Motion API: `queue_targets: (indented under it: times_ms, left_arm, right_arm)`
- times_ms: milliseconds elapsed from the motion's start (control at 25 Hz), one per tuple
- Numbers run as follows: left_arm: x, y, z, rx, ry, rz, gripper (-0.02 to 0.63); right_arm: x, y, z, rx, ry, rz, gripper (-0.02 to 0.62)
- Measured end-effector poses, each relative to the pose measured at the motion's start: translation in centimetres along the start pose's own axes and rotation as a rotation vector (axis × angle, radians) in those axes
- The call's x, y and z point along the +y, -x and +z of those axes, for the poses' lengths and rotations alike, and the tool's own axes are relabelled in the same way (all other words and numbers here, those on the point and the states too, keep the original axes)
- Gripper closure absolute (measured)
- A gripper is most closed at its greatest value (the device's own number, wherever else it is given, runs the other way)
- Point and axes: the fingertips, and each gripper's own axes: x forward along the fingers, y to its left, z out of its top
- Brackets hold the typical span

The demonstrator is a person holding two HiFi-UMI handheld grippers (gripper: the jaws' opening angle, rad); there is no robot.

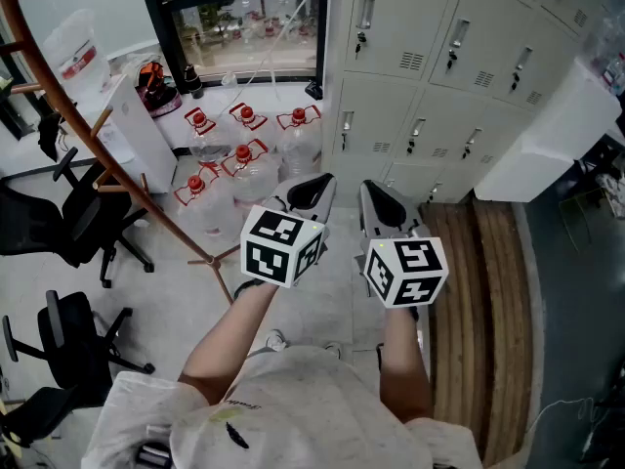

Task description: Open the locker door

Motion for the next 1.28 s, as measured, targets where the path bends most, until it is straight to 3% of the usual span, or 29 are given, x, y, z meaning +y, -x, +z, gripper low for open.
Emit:
queue_targets:
  times_ms: [320,840,1280]
  left_arm:
    - [-1.3,-1.2,-0.3,-0.004,0.012,0.009,0.6]
    - [-5.2,-6.0,-0.3,0.029,0.029,0.043,0.601]
    - [-6.2,-8.4,0.9,-0.01,0.058,0.049,0.601]
  right_arm:
    - [-1.1,0.2,-0.7,0.013,0.017,0.014,0.592]
    - [-6.8,2.0,-1.1,-0.015,-0.022,0.048,0.592]
    - [-8.9,1.5,-0.7,-0.038,-0.03,0.086,0.592]
